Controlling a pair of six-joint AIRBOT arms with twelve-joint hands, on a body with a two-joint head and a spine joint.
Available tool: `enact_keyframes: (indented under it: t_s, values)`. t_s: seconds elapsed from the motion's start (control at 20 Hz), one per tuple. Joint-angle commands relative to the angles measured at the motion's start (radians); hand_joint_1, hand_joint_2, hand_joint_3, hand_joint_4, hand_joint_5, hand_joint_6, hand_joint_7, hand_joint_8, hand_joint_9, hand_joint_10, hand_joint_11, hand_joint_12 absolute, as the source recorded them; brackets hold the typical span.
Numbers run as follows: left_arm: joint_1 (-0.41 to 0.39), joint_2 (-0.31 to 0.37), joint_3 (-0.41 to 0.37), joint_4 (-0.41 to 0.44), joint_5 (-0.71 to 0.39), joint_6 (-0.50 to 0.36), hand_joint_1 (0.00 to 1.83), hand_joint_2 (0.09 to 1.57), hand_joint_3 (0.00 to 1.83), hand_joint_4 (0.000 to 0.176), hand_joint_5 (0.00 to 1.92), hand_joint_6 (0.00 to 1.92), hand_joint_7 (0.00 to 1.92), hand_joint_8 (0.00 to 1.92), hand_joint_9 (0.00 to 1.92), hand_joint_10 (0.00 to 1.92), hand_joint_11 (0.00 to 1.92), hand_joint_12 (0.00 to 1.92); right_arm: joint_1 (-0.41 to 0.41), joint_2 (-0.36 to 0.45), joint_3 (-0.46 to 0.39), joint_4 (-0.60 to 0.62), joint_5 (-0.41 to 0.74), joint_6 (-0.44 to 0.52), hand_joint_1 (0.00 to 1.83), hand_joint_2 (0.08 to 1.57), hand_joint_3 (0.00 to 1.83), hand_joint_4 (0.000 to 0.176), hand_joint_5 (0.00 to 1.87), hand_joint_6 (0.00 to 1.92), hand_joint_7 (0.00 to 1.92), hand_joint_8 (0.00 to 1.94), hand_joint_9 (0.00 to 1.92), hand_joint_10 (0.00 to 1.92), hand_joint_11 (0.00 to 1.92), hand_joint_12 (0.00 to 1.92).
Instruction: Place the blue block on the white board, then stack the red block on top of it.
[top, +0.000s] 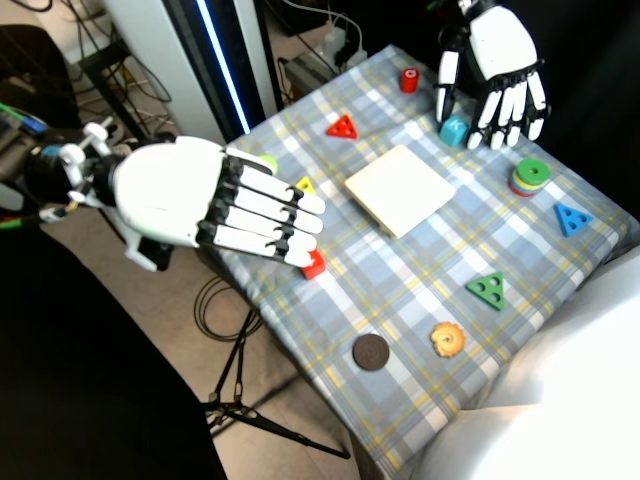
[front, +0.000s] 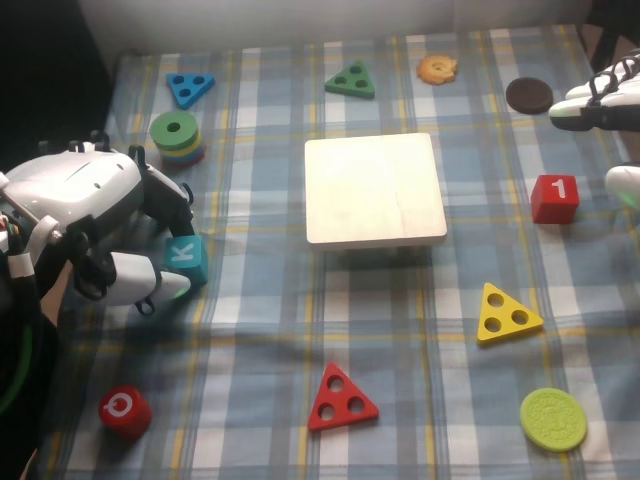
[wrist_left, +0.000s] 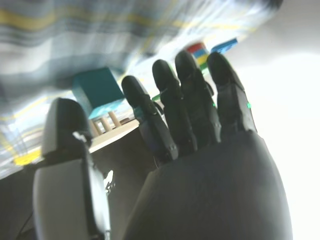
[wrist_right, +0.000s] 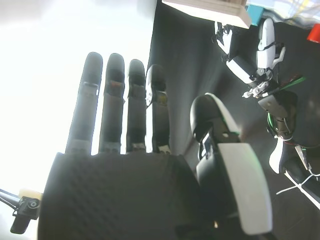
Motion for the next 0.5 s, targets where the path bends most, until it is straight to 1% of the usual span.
enact_keyframes:
  t_s: [0.0, 0.05, 0.15, 0.2, 0.25, 0.35, 0.4, 0.45]
  values:
    - [-0.014, 0.000, 0.002, 0.022, -0.105, 0.002, 1.02, 1.10, 0.00, 0.176, 1.00, 0.94, 0.78, 0.01, 0.58, 0.01, 0.09, 0.52, 0.008, 0.004, 0.003, 0.022, 0.124, 0.007, 0.24, 1.44, 0.00, 0.000, 0.55, 0.00, 0.59, 0.00, 0.54, 0.00, 0.35, 0.38]
    - [-0.018, 0.000, 0.000, 0.023, -0.110, -0.006, 1.02, 1.10, 0.00, 0.176, 1.00, 0.93, 0.79, 0.01, 0.58, 0.01, 0.09, 0.52, 0.006, 0.004, 0.003, 0.022, 0.124, 0.007, 0.20, 1.43, 0.00, 0.000, 0.55, 0.00, 0.58, 0.00, 0.54, 0.00, 0.36, 0.37]
    - [-0.026, 0.000, -0.001, 0.040, -0.127, -0.056, 1.03, 1.10, 0.00, 0.176, 1.01, 0.93, 0.79, 0.01, 0.56, 0.00, 0.09, 0.52, 0.004, 0.004, 0.003, 0.022, 0.124, 0.008, 0.22, 1.45, 0.00, 0.000, 0.55, 0.00, 0.58, 0.00, 0.54, 0.00, 0.35, 0.36]
    - [-0.034, -0.001, -0.002, 0.047, -0.134, -0.062, 1.04, 1.08, 0.00, 0.176, 1.04, 0.87, 0.78, 0.00, 0.56, 0.00, 0.09, 0.50, 0.004, 0.004, 0.003, 0.022, 0.124, 0.009, 0.24, 1.45, 0.00, 0.000, 0.54, 0.00, 0.58, 0.00, 0.53, 0.00, 0.35, 0.36]
    - [-0.045, -0.001, -0.003, 0.064, -0.139, -0.075, 1.04, 1.08, 0.00, 0.176, 1.05, 0.86, 0.76, 0.00, 0.53, 0.00, 0.08, 0.50, 0.004, 0.004, 0.003, 0.022, 0.124, 0.010, 0.21, 1.45, 0.00, 0.000, 0.54, 0.00, 0.58, 0.00, 0.53, 0.00, 0.36, 0.35]
    - [-0.072, 0.000, -0.005, 0.107, -0.147, -0.115, 1.04, 1.08, 0.00, 0.176, 1.03, 0.88, 0.74, 0.00, 0.51, 0.00, 0.07, 0.51, 0.004, 0.005, 0.003, 0.022, 0.124, 0.010, 0.21, 1.45, 0.00, 0.000, 0.54, 0.00, 0.58, 0.00, 0.53, 0.00, 0.36, 0.35]
    - [-0.095, 0.000, -0.005, 0.141, -0.149, -0.139, 1.03, 1.09, 0.00, 0.176, 1.02, 0.90, 0.74, 0.00, 0.51, 0.00, 0.06, 0.54, 0.003, 0.005, 0.003, 0.022, 0.124, 0.010, 0.21, 1.45, 0.00, 0.000, 0.54, 0.00, 0.58, 0.00, 0.54, 0.00, 0.37, 0.36]
    - [-0.119, -0.003, -0.003, 0.172, -0.150, -0.152, 1.04, 1.08, 0.00, 0.176, 1.04, 0.87, 0.75, 0.00, 0.52, 0.00, 0.04, 0.62, 0.003, 0.005, 0.004, 0.022, 0.124, 0.010, 0.22, 1.45, 0.00, 0.000, 0.55, 0.00, 0.58, 0.00, 0.54, 0.00, 0.37, 0.35]
